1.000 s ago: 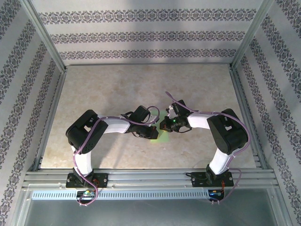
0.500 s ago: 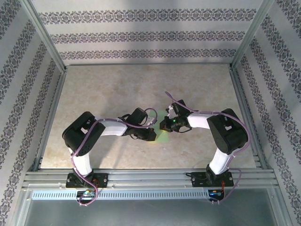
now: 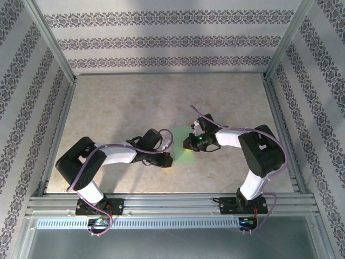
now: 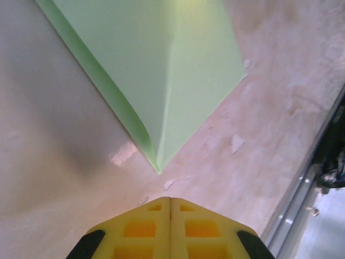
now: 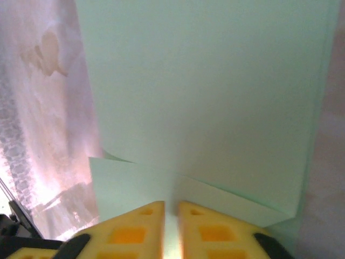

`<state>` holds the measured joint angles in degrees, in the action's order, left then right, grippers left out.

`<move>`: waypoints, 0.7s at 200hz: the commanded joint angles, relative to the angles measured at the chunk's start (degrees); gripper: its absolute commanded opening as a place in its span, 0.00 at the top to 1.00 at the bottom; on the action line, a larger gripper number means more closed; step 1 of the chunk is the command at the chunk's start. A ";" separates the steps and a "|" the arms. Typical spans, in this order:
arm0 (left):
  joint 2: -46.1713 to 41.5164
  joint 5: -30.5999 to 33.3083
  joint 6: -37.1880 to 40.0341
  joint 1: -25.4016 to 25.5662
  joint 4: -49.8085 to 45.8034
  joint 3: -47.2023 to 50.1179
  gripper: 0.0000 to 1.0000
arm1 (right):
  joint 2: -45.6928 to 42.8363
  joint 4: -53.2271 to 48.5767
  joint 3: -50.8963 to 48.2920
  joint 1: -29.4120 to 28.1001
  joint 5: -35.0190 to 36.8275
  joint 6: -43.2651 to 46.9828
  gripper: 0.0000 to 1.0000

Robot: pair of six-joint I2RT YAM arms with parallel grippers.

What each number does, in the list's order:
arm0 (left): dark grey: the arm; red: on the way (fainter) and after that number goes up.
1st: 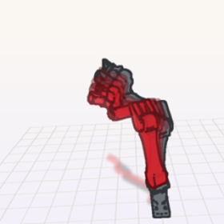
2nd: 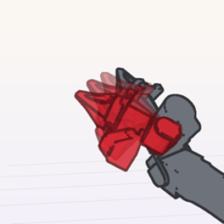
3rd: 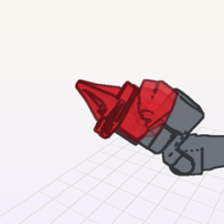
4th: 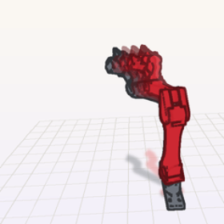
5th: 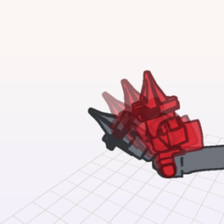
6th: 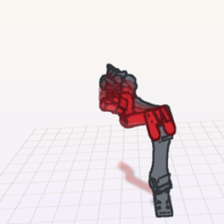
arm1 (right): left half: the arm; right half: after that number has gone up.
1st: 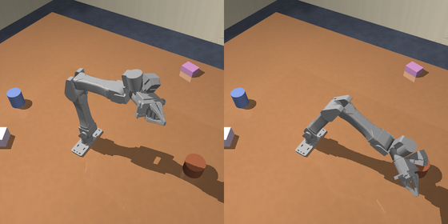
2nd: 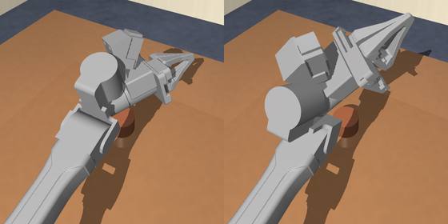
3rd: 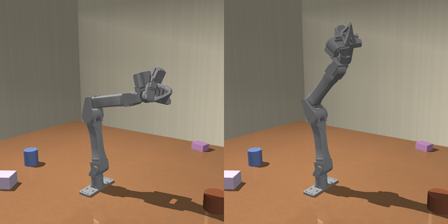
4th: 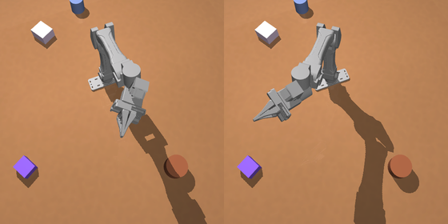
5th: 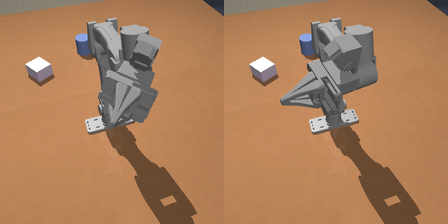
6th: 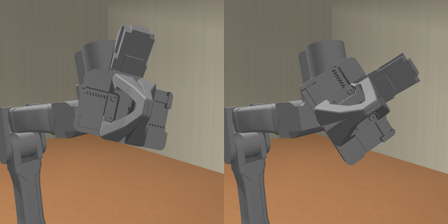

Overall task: Fold a paper plane with a square sheet of paper (fold left side to right side)
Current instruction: Fold the triangle a second time at the center of the table, then turn over the paper at the center of the table.

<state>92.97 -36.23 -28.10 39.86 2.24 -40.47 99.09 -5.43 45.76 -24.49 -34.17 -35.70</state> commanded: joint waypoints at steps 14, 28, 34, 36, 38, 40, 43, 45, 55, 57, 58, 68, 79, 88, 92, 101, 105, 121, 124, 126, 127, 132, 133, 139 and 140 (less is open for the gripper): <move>-4.90 1.66 -3.88 -4.55 5.58 0.15 0.75 | -7.98 -3.41 2.04 0.96 3.60 0.76 0.60; -4.57 1.41 -6.05 -6.54 9.62 0.56 0.72 | -11.09 -3.37 0.70 2.28 5.88 1.37 0.51; -4.03 1.47 -7.06 -7.24 11.21 0.57 0.68 | -12.33 -3.28 -0.06 3.06 6.78 1.58 0.47; -3.78 1.43 -7.37 -7.49 11.73 0.57 0.67 | -12.80 -3.25 -0.41 3.25 7.05 1.66 0.46; -3.46 1.32 -7.69 -7.68 12.31 0.57 0.66 | -13.27 -3.20 -0.71 3.54 7.31 1.79 0.44; -3.18 1.15 -7.92 -7.86 12.87 0.46 0.66 | -13.67 -3.14 -1.20 3.95 7.48 1.83 0.44; -2.62 0.74 -8.20 -8.05 13.67 0.33 0.65 | -14.33 -3.03 -1.72 4.24 7.79 1.90 0.41; -2.27 0.42 -8.40 -8.22 14.00 0.20 0.64 | -14.73 -3.04 -2.08 4.49 7.98 1.94 0.40; -0.21 -0.61 -9.21 -8.55 15.72 -0.79 0.62 | -16.78 -2.66 -3.83 5.83 8.33 2.20 0.34; 0.23 -0.82 -9.27 -8.54 15.92 -1.05 0.61 | -17.27 -2.55 -4.18 6.09 8.40 2.21 0.33; 0.43 -0.93 -9.26 -8.55 16.02 -1.21 0.61 | -17.44 -2.47 -4.36 6.19 8.41 2.22 0.32; 2.53 -2.08 -9.51 -8.56 17.18 -2.42 0.58 | -19.36 -2.22 -6.03 7.27 8.51 2.39 0.25; 4.94 -2.97 -9.77 -8.48 18.11 -3.78 0.56 | -21.22 -2.14 -7.55 8.32 8.51 2.61 0.19; 6.54 -3.31 -9.61 -8.39 18.24 -4.82 0.55 | -22.49 -2.14 -8.83 9.00 8.27 2.74 0.15; 7.18 -3.29 -9.45 -8.36 18.09 -5.29 0.55 | -23.05 -2.13 -9.32 9.30 8.20 2.74 0.14; 8.64 -3.47 -9.06 -8.30 17.97 -6.21 0.56 | -24.07 -2.18 -10.33 9.77 7.73 2.74 0.12; 9.26 -3.57 -8.88 -8.22 17.77 -6.74 0.56 | -24.53 -2.13 -10.70 9.96 7.56 2.74 0.12; 11.19 -3.54 -7.64 -7.79 15.90 -8.73 0.57 | -26.13 -2.39 -12.01 10.45 7.32 2.68 0.11; 11.58 -3.43 -7.20 -7.65 15.34 -9.13 0.58 | -26.40 -2.47 -12.23 10.51 7.28 2.70 0.11; 11.79 -3.48 -6.98 -7.55 14.99 -9.42 0.58 | -26.58 -2.54 -12.33 10.58 7.28 2.71 0.11; 11.92 -3.49 -6.89 -7.49 14.81 -9.52 0.58 | -26.71 -2.60 -12.39 10.64 7.28 2.73 0.11; 12.35 -3.41 -6.36 -7.28 14.10 -10.15 0.59 | -27.02 -2.78 -12.68 10.77 7.21 2.74 0.11; 12.43 -3.37 -6.27 -7.22 13.97 -10.24 0.59 | -27.07 -2.85 -12.69 10.78 7.20 2.74 0.11; 13.02 -3.50 -5.86 -6.96 13.55 -10.86 0.61 | -27.42 -3.04 -12.95 10.90 7.20 2.74 0.11; 13.11 -3.54 -5.85 -6.93 13.52 -10.90 0.61 | -27.48 -3.11 -12.96 10.97 7.20 2.79 0.11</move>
<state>104.38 -38.46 -36.23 31.88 16.23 -48.29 73.93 -7.64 34.20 -14.35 -27.00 -33.85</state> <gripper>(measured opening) 0.407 0.887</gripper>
